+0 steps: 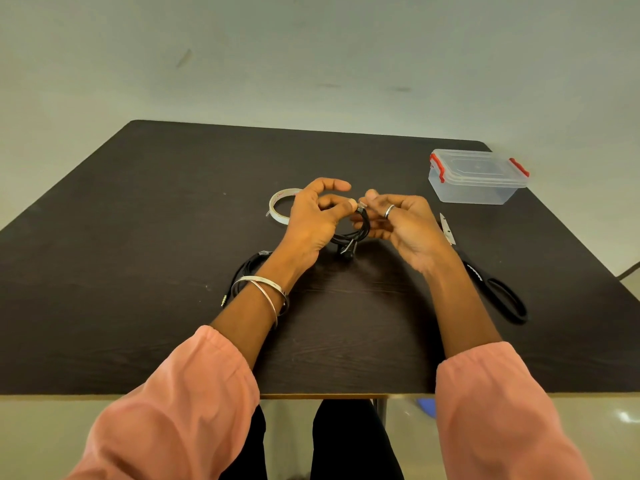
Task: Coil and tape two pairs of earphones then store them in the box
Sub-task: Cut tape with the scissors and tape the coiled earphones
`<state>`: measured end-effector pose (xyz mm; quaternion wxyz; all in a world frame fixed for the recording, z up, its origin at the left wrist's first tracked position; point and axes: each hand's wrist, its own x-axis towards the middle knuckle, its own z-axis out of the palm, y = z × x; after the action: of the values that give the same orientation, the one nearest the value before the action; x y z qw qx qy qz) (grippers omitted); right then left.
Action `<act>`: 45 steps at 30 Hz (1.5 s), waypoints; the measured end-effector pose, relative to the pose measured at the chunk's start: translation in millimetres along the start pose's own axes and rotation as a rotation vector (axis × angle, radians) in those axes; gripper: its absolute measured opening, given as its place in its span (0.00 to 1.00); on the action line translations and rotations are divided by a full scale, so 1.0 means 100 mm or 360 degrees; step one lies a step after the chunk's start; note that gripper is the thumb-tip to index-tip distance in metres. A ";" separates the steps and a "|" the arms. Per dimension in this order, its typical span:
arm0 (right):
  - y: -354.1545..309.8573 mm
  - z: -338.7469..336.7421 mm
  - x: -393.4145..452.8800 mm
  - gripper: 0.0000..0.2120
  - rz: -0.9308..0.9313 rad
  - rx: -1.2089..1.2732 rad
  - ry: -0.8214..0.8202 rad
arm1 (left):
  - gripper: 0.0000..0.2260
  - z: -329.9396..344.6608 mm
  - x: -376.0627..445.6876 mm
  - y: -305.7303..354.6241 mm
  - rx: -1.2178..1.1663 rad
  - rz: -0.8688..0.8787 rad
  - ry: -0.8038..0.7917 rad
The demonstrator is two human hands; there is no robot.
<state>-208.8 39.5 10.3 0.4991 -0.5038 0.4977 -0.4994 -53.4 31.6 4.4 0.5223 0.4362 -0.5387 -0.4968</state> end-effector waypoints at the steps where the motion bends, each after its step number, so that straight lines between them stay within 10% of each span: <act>1: 0.00 0.00 -0.01 0.11 -0.0028 -0.0015 -0.0021 | 0.11 0.00 0.00 0.00 0.0022 0.0009 -0.0010; 14: -0.01 0.02 0.00 0.13 -0.0187 0.0000 0.0197 | 0.13 0.04 0.02 -0.06 0.0129 0.0006 0.0118; 33: 0.04 -0.01 -0.06 0.26 -0.1264 -0.1818 -0.0273 | 0.14 0.02 0.07 -0.10 -0.0452 -0.0502 0.0571; 39: 0.01 0.04 -0.09 0.19 -0.1310 -0.1012 0.0261 | 0.14 0.01 0.08 -0.09 -0.0457 -0.0443 0.0604; 45: 0.10 0.06 0.04 0.07 -0.0722 -0.0825 0.0395 | 0.15 0.04 0.04 -0.06 -0.0292 -0.0306 0.0482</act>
<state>-202.5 35.2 0.5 0.1673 -0.6466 0.5401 -0.5121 -57.8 26.7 -0.5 0.5851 0.5058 -0.3623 -0.5201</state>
